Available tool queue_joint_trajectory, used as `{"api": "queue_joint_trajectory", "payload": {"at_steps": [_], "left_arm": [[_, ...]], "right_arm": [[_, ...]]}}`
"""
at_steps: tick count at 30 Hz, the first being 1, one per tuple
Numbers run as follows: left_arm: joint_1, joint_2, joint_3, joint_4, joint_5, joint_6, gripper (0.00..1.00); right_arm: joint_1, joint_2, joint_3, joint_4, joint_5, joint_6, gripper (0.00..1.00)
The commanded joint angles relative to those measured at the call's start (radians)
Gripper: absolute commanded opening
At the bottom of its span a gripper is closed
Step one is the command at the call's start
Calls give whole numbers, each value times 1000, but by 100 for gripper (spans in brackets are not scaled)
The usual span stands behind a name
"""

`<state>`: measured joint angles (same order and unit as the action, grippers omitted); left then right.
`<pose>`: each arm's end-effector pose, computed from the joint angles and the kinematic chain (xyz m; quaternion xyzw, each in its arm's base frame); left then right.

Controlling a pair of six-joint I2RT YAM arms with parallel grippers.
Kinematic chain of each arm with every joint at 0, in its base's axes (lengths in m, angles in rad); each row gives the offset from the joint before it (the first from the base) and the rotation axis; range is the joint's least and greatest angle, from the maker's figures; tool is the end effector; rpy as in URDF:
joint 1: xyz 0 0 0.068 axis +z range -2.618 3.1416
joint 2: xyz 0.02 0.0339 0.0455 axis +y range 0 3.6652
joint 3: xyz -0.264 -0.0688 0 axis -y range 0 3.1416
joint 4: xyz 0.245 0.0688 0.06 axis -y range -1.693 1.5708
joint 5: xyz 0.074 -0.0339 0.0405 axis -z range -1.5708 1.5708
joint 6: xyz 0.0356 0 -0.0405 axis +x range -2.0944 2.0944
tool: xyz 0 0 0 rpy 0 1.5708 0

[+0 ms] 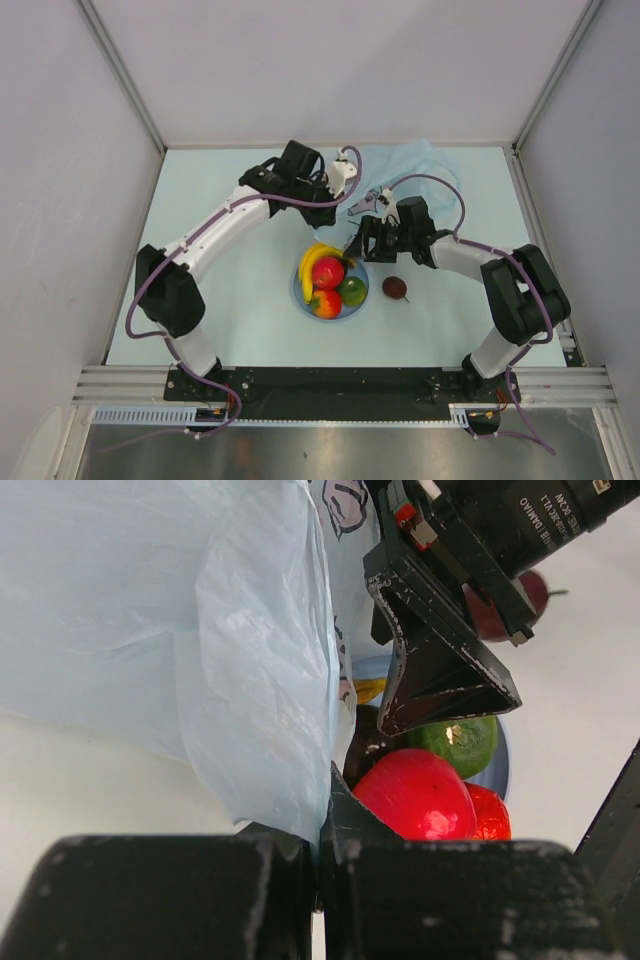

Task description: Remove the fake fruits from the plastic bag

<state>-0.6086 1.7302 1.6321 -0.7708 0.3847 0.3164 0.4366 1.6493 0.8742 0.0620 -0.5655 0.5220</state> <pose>0.3047 -0.2286 0.3282 0.4701 0.7956 -0.2267 0.3077 0.2968 0.1595 0.1800 -0.0786 0.8775 0.4093 0.2373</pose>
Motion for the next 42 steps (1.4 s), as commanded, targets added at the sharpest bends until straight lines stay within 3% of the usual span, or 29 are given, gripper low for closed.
{"api": "queue_joint_trajectory", "payload": {"at_steps": [1,4,9,11,15,22,27,39,42], "left_arm": [[-5,8,70,21,-21,18,0],[-5,25,106,31,-52,16,0],[6,64,176,64,-180,-7,0],[18,86,222,64,-193,-20,0],[44,94,249,68,-185,-33,0],[49,66,193,67,-165,-37,0],[47,34,170,61,-182,-25,0],[46,2,127,59,-193,-7,0],[44,8,133,59,-187,-10,0]], "right_arm": [[-18,-17,-6,47,27,0,89],[-70,-69,22,3,3,-77,85],[-72,-193,80,-416,87,-518,74],[-52,-244,83,-602,134,-713,74],[-52,-333,82,-816,106,-948,76],[48,-410,45,-887,-10,-1252,82],[161,-321,34,-922,45,-1359,81],[166,-353,-75,-887,216,-1570,80],[166,-362,-101,-835,237,-1559,75]]}}
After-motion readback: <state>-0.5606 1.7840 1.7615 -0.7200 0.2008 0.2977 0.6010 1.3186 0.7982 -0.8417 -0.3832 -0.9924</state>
